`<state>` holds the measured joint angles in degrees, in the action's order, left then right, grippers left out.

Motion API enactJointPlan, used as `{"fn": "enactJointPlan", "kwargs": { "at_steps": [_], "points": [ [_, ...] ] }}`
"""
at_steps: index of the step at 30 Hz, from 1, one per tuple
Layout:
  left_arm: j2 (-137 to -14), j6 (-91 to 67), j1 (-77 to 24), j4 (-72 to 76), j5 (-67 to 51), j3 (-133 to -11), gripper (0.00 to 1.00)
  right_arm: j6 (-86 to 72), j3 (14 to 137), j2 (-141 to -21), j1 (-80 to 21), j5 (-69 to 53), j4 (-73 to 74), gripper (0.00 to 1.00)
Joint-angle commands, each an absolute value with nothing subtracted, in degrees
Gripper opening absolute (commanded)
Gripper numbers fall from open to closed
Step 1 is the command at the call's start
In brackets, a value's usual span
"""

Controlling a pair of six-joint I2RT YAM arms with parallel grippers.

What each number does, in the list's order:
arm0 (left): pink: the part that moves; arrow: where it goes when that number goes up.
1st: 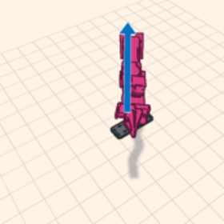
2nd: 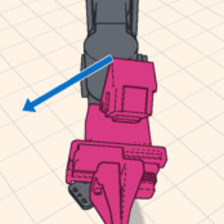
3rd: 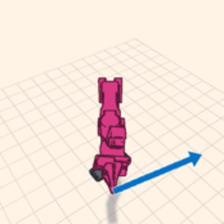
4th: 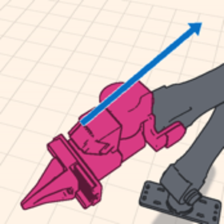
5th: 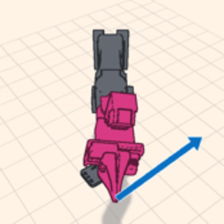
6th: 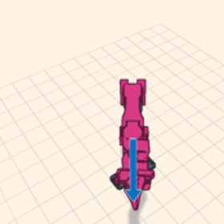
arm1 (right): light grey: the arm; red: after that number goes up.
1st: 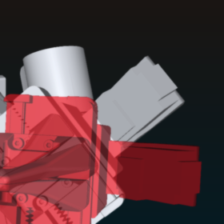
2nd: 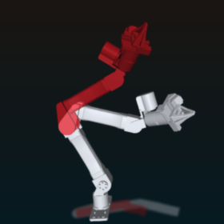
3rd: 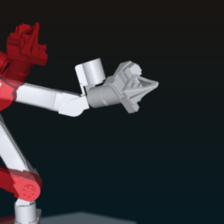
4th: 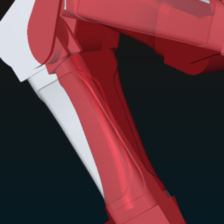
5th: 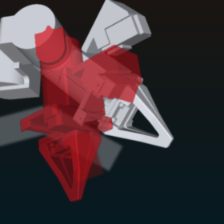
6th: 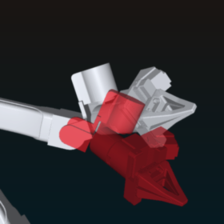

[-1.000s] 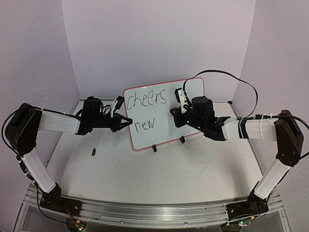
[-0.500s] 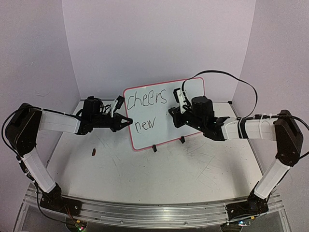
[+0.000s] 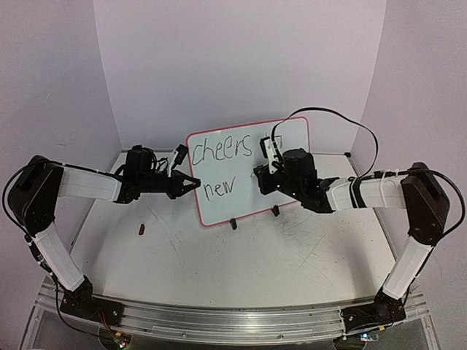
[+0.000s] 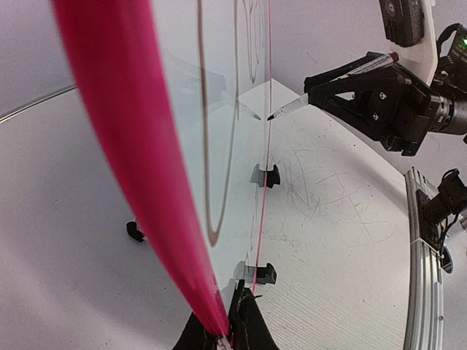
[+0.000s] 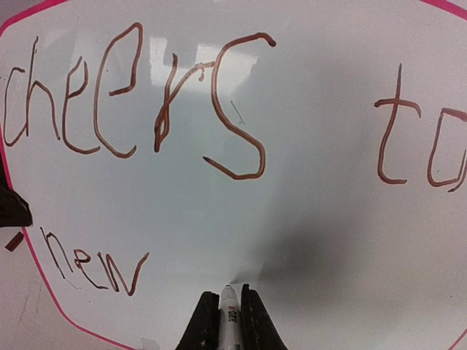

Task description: Write a sentence on the whiteboard

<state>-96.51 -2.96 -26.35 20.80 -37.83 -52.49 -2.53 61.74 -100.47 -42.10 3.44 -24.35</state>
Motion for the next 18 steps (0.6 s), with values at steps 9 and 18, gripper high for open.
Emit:
{"fn": "enactJointPlan", "kwargs": {
  "at_steps": [9,18],
  "points": [
    [-96.35,2.48,-25.45,19.90,-28.68,-54.59,0.00,-2.28,67.43,-103.72,-42.35,3.30,-26.64,0.00],
    [-96.42,2.55,-25.49,19.78,-28.88,-54.85,0.00,-3.42,66.32,-104.29,-44.03,2.24,-25.74,0.00]
  ]
}}
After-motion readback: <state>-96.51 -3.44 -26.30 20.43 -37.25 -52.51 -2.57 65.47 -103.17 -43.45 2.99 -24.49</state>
